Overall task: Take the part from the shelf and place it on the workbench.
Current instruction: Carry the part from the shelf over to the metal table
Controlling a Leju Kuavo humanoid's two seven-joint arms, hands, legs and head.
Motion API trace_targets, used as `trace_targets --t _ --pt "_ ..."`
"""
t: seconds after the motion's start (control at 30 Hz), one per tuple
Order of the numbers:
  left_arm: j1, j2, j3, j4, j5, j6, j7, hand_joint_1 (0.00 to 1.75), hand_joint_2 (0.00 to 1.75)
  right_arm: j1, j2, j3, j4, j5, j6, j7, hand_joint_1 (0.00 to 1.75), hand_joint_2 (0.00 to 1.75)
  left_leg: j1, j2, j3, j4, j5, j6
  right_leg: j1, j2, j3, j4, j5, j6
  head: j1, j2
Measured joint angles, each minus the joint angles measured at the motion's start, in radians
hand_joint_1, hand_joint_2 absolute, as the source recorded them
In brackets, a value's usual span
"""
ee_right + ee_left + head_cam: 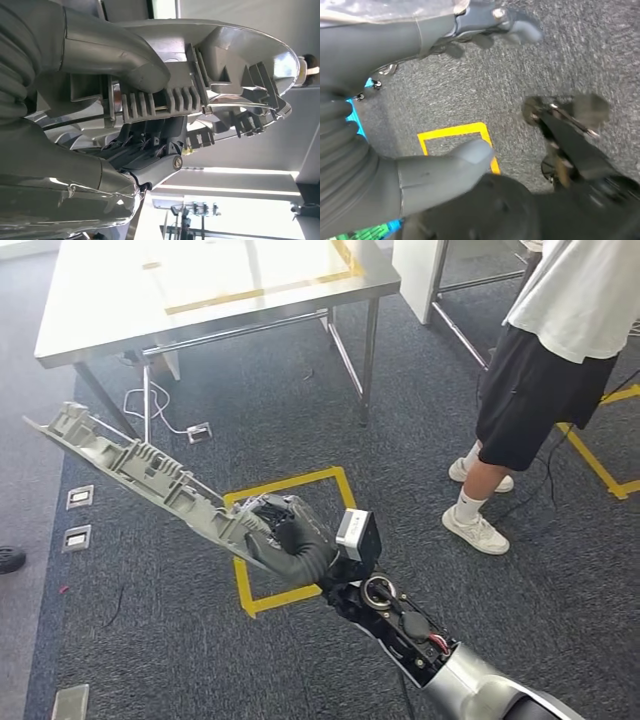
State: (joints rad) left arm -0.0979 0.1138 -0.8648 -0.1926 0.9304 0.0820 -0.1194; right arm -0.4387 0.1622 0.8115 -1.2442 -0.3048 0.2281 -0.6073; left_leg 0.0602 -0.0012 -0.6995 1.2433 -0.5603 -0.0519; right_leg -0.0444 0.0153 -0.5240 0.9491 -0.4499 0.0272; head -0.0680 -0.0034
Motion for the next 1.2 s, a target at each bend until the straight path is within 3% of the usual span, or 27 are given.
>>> trace_targets --t 0.03,0.07,0.1,0.17,0.2,0.23,0.33,0.4,0.47,0.5,0.53,0.57,0.67,0.73,0.87,1.2 --pt "0.001 0.0 0.0 0.0 0.0 0.0 0.0 0.0 1.75 0.001 0.0 0.0 0.0 0.0 0.0 0.0 1.75 1.75 -0.008 0.0 -0.02 -0.008 -0.022 0.009 0.006 0.003 0.018 -0.007 -0.009 -0.004 -0.001 0.0" --pt "0.003 0.0 -0.001 0.0 0.0 0.001 0.0 0.0 1.75 0.002 0.0 0.0 0.0 0.0 0.0 0.0 1.75 1.75 -0.017 0.0 -0.027 -0.044 -0.016 0.021 0.012 0.006 0.037 -0.01 -0.02 -0.007 -0.001 0.0" --pt "0.004 0.0 -0.001 0.0 0.0 0.001 0.001 0.0 1.75 0.002 0.0 0.0 0.0 0.0 0.001 0.0 1.75 1.75 -0.026 -0.001 -0.022 -0.105 0.026 0.036 0.017 0.008 0.055 -0.013 -0.032 -0.01 -0.001 0.0" --pt "0.006 0.002 -0.002 0.0 0.0 0.002 0.002 0.0 1.75 0.001 0.0 -0.001 0.001 0.0 0.003 -0.002 1.75 1.75 -0.045 -0.007 -0.005 -0.234 0.153 0.066 0.027 0.014 0.081 -0.013 -0.057 -0.012 -0.002 0.0" --pt "0.007 0.002 -0.003 0.0 0.0 0.002 0.003 0.0 1.75 0.001 0.0 0.0 0.002 0.0 0.006 -0.003 1.75 1.75 -0.052 -0.012 0.002 -0.272 0.196 0.075 0.032 0.018 0.089 -0.013 -0.07 -0.011 -0.001 0.0" --pt "0.007 0.002 -0.003 0.0 0.0 0.003 0.004 0.0 1.75 0.0 0.0 0.0 0.003 0.0 0.008 -0.004 1.75 1.75 -0.057 -0.017 0.005 -0.287 0.218 0.076 0.035 0.023 0.093 -0.013 -0.081 -0.009 -0.001 0.0" --pt "0.004 -0.002 -0.004 0.0 0.0 0.004 0.005 0.0 1.75 0.0 0.0 -0.001 0.003 0.0 0.011 -0.005 1.75 1.75 -0.054 -0.021 0.025 -0.289 0.234 0.066 0.037 0.024 0.106 -0.01 -0.114 -0.003 0.001 0.0" --pt "0.002 -0.005 -0.004 0.0 0.0 0.004 0.005 0.0 1.75 -0.002 0.0 -0.002 0.003 0.0 0.01 -0.005 1.75 1.75 -0.053 -0.019 0.039 -0.293 0.234 0.075 0.037 0.008 0.079 0.069 -0.163 0.004 0.004 0.0" --pt "-0.001 -0.006 -0.004 0.0 -0.001 0.004 0.005 0.0 1.75 -0.002 0.0 -0.003 0.003 0.0 0.01 -0.007 1.75 1.75 -0.061 -0.018 0.044 -0.293 0.226 0.086 0.038 -0.004 -0.006 0.218 -0.229 0.006 0.007 0.0" --pt "-0.001 -0.007 -0.004 0.0 -0.002 0.004 0.005 0.0 1.75 -0.001 -0.001 -0.003 0.003 0.001 0.01 -0.008 1.75 1.75 -0.065 -0.018 0.045 -0.293 0.222 0.089 0.039 -0.005 -0.046 0.277 -0.246 0.005 0.007 0.0" --pt "-0.001 -0.007 -0.005 0.0 -0.002 0.004 0.005 0.0 1.75 0.0 -0.002 -0.003 0.003 0.002 0.009 -0.008 1.75 1.75 -0.069 -0.018 0.048 -0.292 0.219 0.091 0.04 -0.005 -0.072 0.305 -0.242 0.002 0.007 0.0" --pt "-0.001 -0.008 -0.005 0.0 -0.003 0.004 0.005 0.0 1.75 0.001 -0.002 -0.003 0.003 0.004 0.008 -0.008 1.75 1.75 -0.074 -0.018 0.052 -0.292 0.216 0.093 0.043 -0.005 -0.078 0.289 -0.215 -0.003 0.008 0.0" --pt "0.0 -0.013 -0.005 0.0 -0.003 0.004 0.005 0.0 1.75 0.001 -0.002 -0.003 0.002 0.008 0.004 -0.007 1.75 1.75 -0.087 -0.02 0.067 -0.292 0.207 0.094 0.062 -0.01 -0.015 0.086 -0.077 -0.036 0.006 0.0" --pt "0.0 -0.017 -0.006 0.0 -0.003 0.004 0.005 0.0 1.75 -0.001 -0.002 -0.004 0.001 0.008 0.002 -0.006 1.75 1.75 -0.088 -0.021 0.072 -0.292 0.203 0.091 0.071 -0.015 0.012 0.006 -0.037 -0.051 0.005 0.0" --pt "0.001 -0.017 -0.006 0.0 -0.003 0.004 0.005 0.0 1.75 -0.003 -0.002 -0.004 -0.001 0.008 0.001 -0.005 1.75 1.75 -0.085 -0.02 0.073 -0.291 0.197 0.085 0.073 -0.015 0.016 -0.006 -0.035 -0.048 0.005 0.0" --pt "0.0 -0.013 -0.007 0.0 -0.005 0.004 0.004 0.0 1.75 -0.003 -0.002 -0.004 -0.001 0.009 0.007 -0.003 1.75 1.75 -0.084 -0.02 0.073 -0.292 0.2 0.085 0.073 -0.016 0.017 -0.006 -0.033 -0.047 0.005 0.0"
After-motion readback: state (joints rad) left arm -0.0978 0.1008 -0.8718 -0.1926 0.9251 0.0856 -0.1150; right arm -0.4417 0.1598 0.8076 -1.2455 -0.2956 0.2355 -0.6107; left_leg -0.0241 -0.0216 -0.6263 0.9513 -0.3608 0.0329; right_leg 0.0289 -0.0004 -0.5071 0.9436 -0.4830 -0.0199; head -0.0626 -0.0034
